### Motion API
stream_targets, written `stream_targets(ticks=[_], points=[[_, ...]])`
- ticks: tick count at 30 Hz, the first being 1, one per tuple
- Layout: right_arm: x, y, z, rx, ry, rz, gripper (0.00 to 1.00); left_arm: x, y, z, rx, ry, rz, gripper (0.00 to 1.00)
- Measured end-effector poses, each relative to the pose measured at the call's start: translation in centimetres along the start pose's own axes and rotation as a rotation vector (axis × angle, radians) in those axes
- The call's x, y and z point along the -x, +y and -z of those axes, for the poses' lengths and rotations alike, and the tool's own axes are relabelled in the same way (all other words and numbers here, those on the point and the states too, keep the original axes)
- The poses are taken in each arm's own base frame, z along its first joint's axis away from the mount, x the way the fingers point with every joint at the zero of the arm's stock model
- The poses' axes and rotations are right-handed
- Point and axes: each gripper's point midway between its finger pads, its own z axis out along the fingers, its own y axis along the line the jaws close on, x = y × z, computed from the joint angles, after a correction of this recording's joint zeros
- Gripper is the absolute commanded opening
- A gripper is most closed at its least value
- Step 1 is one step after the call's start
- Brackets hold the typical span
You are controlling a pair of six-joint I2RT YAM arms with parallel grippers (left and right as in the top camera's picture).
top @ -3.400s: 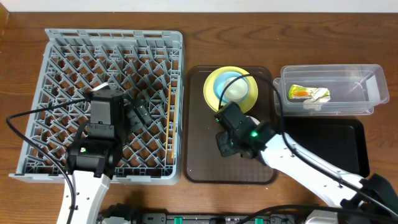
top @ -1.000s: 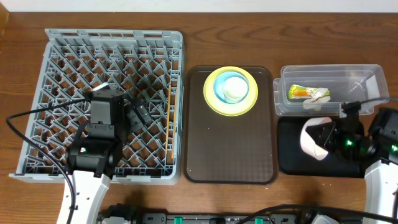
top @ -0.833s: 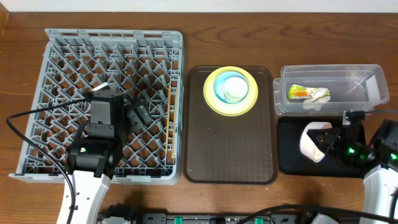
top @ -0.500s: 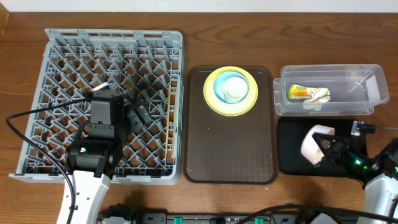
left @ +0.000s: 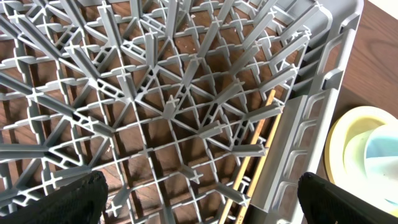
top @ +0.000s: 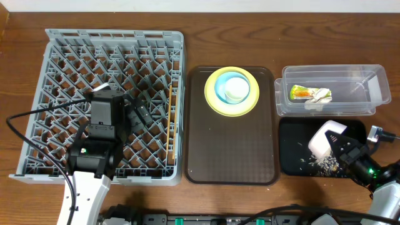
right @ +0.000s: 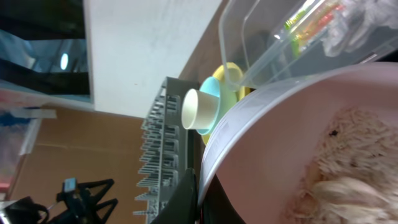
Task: Sort waste into correct bins and load items into the dishwasher
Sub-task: 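Carry the white rice bowl right and tip rice onto the black tray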
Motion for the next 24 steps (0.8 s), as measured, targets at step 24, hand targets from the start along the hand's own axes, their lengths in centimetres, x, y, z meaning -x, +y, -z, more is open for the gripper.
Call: stream_targets(ticks=[24], points=[[1.8, -0.5, 1.3, 0.105, -0.081, -0.14, 0.01, 0.0, 0.0, 0.0, 0.0, 0.0, 0.0, 0.99]])
